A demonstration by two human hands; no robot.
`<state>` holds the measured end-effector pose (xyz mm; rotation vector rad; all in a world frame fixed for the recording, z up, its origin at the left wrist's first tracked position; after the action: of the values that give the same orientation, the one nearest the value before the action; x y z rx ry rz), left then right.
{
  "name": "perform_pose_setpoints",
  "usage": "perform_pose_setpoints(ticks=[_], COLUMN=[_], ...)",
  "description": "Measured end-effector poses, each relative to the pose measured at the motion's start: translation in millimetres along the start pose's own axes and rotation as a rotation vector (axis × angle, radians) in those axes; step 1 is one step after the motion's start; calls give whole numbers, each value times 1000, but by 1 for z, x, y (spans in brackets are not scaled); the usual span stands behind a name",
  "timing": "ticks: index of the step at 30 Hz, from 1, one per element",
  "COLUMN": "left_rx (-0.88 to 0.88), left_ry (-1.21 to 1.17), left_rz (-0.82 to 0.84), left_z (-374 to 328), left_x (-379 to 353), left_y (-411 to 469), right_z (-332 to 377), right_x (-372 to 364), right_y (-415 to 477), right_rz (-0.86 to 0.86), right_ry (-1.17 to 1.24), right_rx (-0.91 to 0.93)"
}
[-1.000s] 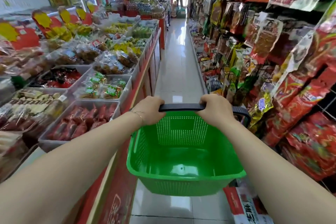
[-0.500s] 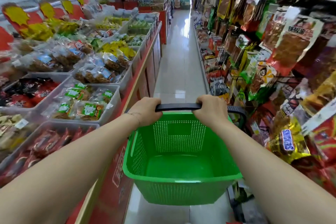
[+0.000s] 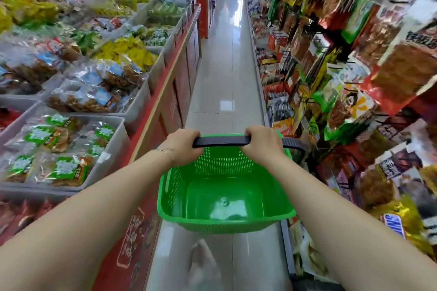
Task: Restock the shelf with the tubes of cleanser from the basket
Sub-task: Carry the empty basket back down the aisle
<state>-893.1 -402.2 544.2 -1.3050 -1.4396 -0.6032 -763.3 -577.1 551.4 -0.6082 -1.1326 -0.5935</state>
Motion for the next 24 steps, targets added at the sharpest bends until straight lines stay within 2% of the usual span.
perform_pose_setpoints(ticks=[5,13,24], left_rx=[7,73,156], left_ry=[23,8,-11], left_rz=[-6,191,295], left_z=[24,80,122], left_x=[-4,-32,-66], left_y=[68,167,257], right_z=[-16,-27,-54], right_x=[-19,-67,-126], right_y=[66,159,243], right_rz=[58,163,261], right_ry=[18,6,-6], right_rx=[-59,-140,-185])
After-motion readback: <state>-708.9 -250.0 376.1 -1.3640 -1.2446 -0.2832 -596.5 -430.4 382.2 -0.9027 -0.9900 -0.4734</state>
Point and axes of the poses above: each hand's wrist, its own y-axis towards the middle knuckle, its own x-axis out of the back of the hand, z = x × y, the point moved 2 cm from there along y, towards the middle knuckle, and after that the axes turned 11 degrees about z, right-handed, at the moved point
